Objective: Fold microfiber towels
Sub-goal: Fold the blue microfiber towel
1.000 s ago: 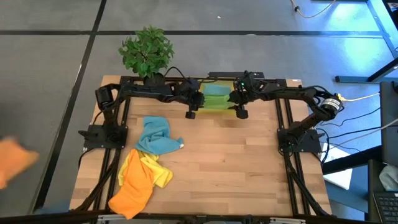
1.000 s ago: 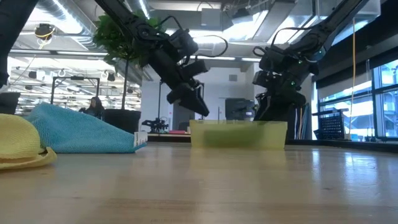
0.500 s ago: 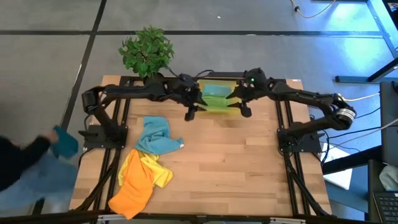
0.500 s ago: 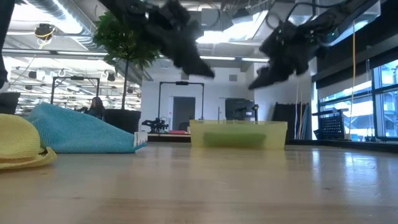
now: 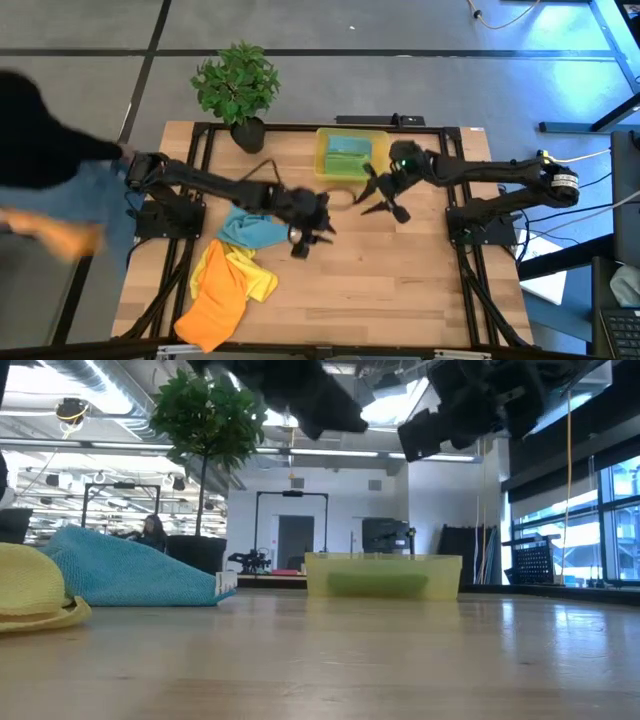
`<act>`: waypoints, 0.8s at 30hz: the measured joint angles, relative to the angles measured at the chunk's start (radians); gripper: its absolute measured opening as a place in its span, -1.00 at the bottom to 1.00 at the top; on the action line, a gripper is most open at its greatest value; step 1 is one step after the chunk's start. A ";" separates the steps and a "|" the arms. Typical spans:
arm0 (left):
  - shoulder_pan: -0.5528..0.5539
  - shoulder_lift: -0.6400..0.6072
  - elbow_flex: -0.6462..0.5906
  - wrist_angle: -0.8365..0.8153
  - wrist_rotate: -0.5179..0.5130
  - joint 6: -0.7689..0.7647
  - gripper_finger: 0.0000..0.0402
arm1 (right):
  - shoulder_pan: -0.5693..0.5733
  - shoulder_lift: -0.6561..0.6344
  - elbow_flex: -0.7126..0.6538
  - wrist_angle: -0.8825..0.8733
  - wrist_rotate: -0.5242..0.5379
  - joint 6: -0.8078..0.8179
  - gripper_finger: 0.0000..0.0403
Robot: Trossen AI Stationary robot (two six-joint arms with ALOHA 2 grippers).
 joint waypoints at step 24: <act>-0.417 -0.167 -0.526 0.679 -0.447 -0.197 -0.43 | 0.438 -0.038 -0.371 0.765 0.447 0.278 -0.34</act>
